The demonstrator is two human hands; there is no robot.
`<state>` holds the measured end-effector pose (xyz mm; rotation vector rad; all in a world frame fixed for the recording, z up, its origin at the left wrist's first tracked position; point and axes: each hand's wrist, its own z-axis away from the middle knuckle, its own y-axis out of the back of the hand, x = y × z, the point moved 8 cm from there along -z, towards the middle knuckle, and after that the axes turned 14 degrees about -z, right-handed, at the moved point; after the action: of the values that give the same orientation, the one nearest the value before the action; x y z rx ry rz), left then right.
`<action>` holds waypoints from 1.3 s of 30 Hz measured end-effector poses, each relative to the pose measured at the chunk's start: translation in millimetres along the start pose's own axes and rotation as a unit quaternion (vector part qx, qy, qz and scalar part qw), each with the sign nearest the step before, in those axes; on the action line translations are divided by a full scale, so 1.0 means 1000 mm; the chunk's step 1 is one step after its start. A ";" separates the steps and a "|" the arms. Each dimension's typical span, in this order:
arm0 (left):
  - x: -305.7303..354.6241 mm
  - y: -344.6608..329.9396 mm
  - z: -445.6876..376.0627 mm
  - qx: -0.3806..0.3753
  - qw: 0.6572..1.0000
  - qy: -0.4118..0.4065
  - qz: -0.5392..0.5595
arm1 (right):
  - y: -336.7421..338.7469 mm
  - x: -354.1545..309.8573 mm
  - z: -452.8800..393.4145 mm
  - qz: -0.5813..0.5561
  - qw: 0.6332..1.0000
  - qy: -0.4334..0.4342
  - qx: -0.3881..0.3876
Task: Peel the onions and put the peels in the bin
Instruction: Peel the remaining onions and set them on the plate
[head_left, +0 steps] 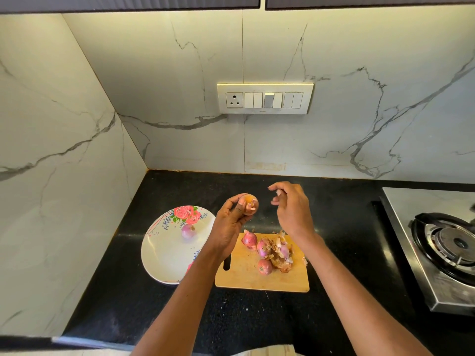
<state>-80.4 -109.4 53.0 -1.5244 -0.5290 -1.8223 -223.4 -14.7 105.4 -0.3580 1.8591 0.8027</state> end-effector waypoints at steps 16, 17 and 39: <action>0.002 -0.006 -0.001 -0.009 0.990 -0.047 -0.133 | -0.014 0.012 0.021 -0.096 0.994 -0.010 -0.041; 0.001 -0.006 -0.002 -0.012 0.990 -0.047 -0.134 | -0.013 0.013 0.021 -0.089 0.995 -0.011 -0.037; -0.003 -0.010 0.000 -0.054 0.985 -0.014 -0.165 | -0.012 0.028 0.024 -0.187 0.975 -0.121 0.009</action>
<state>-87.9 -102.0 51.1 -1.6116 -0.7434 -2.1104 -211.3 -4.5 70.1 -0.5535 1.5092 0.5449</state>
